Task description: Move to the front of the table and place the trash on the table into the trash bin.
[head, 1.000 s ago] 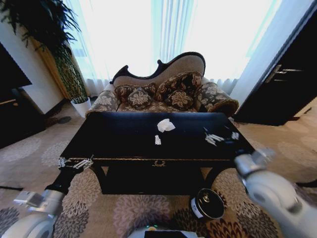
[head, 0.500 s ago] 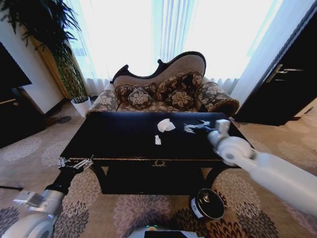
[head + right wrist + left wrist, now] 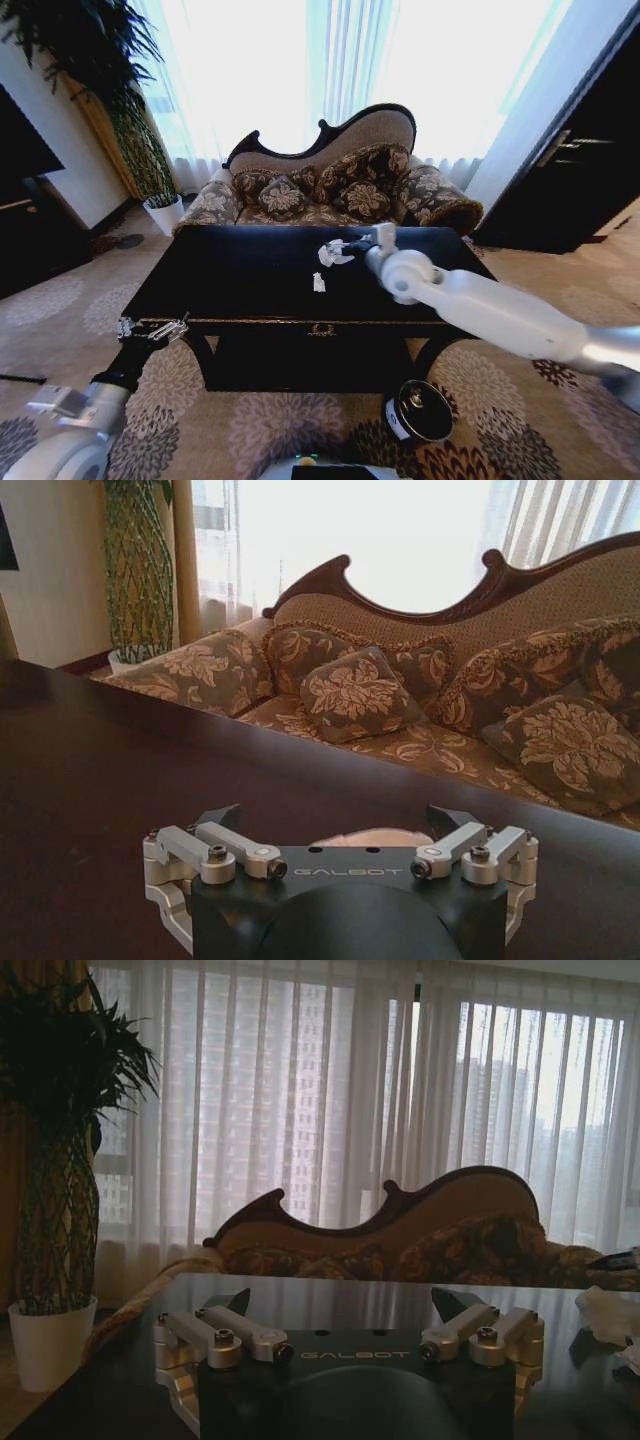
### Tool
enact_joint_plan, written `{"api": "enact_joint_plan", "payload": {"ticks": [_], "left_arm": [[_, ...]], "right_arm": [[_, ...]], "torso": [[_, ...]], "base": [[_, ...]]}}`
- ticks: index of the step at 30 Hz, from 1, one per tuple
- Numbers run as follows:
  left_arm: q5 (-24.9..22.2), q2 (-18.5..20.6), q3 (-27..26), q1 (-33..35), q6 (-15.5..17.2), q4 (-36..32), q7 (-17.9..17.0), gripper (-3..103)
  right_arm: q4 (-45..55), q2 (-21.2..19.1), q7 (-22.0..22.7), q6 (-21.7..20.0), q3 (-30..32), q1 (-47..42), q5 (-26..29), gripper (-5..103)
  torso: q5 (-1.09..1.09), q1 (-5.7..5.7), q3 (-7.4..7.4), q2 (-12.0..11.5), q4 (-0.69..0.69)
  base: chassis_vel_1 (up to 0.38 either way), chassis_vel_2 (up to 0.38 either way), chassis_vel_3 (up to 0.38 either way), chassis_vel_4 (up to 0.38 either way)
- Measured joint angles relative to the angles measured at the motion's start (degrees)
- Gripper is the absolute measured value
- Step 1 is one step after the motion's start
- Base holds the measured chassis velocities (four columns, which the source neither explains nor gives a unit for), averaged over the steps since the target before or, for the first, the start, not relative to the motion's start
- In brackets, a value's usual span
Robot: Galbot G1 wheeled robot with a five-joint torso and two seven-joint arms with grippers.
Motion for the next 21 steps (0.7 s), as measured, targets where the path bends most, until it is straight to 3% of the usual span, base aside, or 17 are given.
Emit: {"api": "enact_joint_plan", "payload": {"ticks": [8, 20, 21], "left_arm": [[0.0, 0.0, 0.0, 0.0, 0.0, 0.0, 0.0, 100], [0.0, 0.0, 0.0, 0.0, 0.0, 0.0, 0.0, 100], [0.0, 0.0, 0.0, 0.0, 0.0, 0.0, 0.0, 100]], "right_arm": [[-8.5, 4.5, -1.3, 0.1, -0.5, -1.9, -1.6, 100], [-12.6, 5.0, -3.5, 1.5, 2.8, -8.3, -5.3, 102], [-12.6, 5.0, -3.5, 1.6, 2.9, -8.4, -5.3, 99]], "torso": [[0.02, 0.0, 0.0, 0.0, 0.0], [0.01, -0.01, -0.01, 0.0, -0.01], [0.02, -0.01, -0.01, 0.0, -0.01]], "base": [[0.0, 0.0, 0.0, 0.0], [0.0, 0.0, 0.0, 0.0], [0.0, 0.0, 0.0, 0.0]]}}
